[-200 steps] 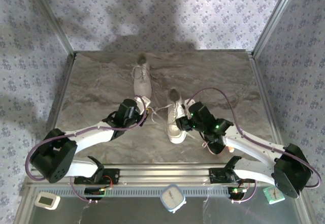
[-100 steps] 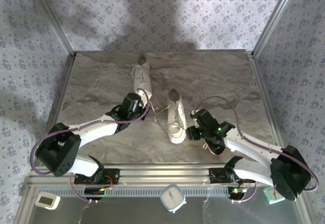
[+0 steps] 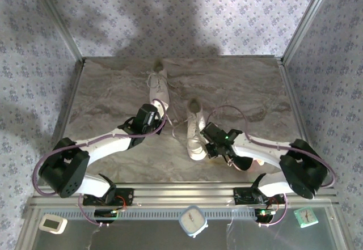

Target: Tie the shoes

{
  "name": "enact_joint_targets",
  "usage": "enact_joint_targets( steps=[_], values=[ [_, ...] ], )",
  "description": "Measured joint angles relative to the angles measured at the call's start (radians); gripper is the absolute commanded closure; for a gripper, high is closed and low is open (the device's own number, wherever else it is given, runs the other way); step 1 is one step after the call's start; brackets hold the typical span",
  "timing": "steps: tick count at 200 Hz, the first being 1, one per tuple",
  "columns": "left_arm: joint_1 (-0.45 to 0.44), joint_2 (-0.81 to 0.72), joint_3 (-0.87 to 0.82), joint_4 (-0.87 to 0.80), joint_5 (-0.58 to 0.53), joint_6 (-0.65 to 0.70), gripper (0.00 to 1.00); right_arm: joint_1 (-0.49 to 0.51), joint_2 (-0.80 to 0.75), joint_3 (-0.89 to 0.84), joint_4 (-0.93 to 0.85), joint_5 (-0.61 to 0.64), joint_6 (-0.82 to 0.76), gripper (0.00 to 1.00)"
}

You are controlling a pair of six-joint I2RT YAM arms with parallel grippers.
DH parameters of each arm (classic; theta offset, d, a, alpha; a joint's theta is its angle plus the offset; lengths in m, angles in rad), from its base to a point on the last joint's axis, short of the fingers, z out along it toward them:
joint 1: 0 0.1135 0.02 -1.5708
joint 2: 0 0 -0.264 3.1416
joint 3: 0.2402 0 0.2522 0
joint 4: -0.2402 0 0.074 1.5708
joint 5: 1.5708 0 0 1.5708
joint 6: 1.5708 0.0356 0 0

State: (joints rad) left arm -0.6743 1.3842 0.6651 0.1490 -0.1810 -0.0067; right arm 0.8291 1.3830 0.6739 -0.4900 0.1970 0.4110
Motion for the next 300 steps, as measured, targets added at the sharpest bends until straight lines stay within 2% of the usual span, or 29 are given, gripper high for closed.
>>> enact_joint_targets(
  steps=[51,98,133,178,202,262,300],
  values=[
    [0.0,-0.003,0.0,-0.008,-0.011,-0.008,1.0,0.009,0.06,0.019,-0.006,0.019,0.014,0.73],
    [0.0,-0.036,0.0,-0.019,-0.019,-0.025,1.0,0.015,0.064,0.018,0.01,0.04,0.042,1.0],
    [0.0,-0.083,0.0,-0.027,-0.045,-0.048,1.0,0.027,-0.032,-0.022,0.014,0.089,0.069,1.0],
    [0.0,-0.203,0.0,-0.081,-0.114,-0.09,1.0,0.057,-0.417,-0.04,-0.016,0.244,0.106,1.0],
    [0.0,-0.285,0.0,-0.101,-0.152,-0.092,1.0,0.054,-0.549,-0.037,-0.043,0.317,0.105,1.0],
    [0.0,-0.382,0.061,-0.194,-0.227,-0.084,1.0,0.012,-0.612,0.058,-0.165,0.463,0.079,1.0],
    [0.007,-0.397,0.108,-0.23,-0.263,-0.069,1.0,-0.104,-0.643,0.11,-0.184,0.503,0.037,1.0]
  ],
)
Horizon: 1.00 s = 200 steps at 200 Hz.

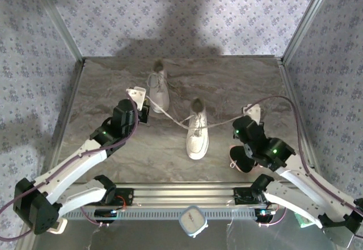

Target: Tie the shoes

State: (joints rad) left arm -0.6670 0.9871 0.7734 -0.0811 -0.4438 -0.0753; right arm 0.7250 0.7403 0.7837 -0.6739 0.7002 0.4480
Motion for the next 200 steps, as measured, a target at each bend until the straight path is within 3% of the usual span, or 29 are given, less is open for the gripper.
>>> enact_joint_targets(
  steps=[84,143,200],
  values=[
    [0.104,-0.05,0.004,-0.081,-0.117,-0.072,1.0,-0.291,0.003,0.013,0.028,-0.068,-0.046,1.0],
    [0.162,-0.177,-0.137,-0.13,-0.236,-0.3,1.0,-0.458,-0.01,-0.065,0.09,-0.148,0.009,1.0],
    [0.299,-0.229,-0.235,-0.215,-0.272,-0.504,1.0,-0.663,-0.045,-0.161,0.141,-0.204,0.087,1.0]
  ],
)
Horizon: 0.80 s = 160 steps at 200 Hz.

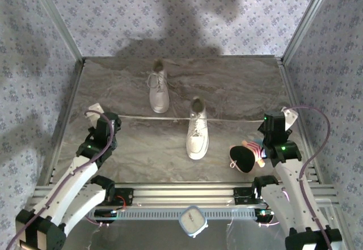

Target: Tie the shoes

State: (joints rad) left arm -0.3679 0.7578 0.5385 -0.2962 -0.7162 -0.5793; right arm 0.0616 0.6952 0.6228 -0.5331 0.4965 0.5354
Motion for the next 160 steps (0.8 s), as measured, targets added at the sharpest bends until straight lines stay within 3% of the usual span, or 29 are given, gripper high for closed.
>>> enact_joint_targets(
  steps=[55,160],
  values=[
    [0.092,0.122,-0.004,0.039,0.075,-0.025,1.0,-0.212,0.131,-0.018,0.12,-0.103,0.012,1.0],
    [0.198,0.272,-0.005,0.054,0.111,-0.097,1.0,-0.315,0.269,-0.03,0.228,-0.148,0.019,1.0]
  ],
)
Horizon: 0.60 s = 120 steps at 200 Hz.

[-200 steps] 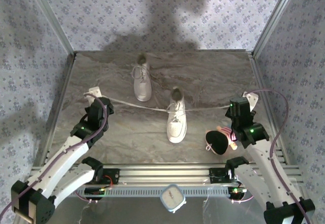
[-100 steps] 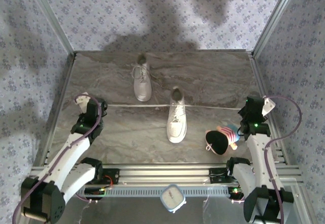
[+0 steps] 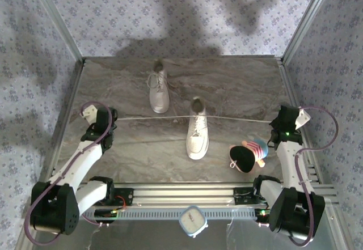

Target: Tie the shoes

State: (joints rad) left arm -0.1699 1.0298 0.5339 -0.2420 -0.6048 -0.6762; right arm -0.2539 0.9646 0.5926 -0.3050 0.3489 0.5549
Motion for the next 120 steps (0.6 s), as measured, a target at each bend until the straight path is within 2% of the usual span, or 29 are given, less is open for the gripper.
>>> enact_joint_targets(
  steps=[86,120],
  values=[
    [0.002,0.027,0.0,-0.027,0.006,-0.038,1.0,-0.019,0.015,-0.008,0.006,-0.002,0.0,1.0],
    [0.006,-0.066,-0.013,0.005,0.063,0.004,1.0,0.03,-0.039,-0.01,0.009,0.002,-0.021,1.0]
  ],
)
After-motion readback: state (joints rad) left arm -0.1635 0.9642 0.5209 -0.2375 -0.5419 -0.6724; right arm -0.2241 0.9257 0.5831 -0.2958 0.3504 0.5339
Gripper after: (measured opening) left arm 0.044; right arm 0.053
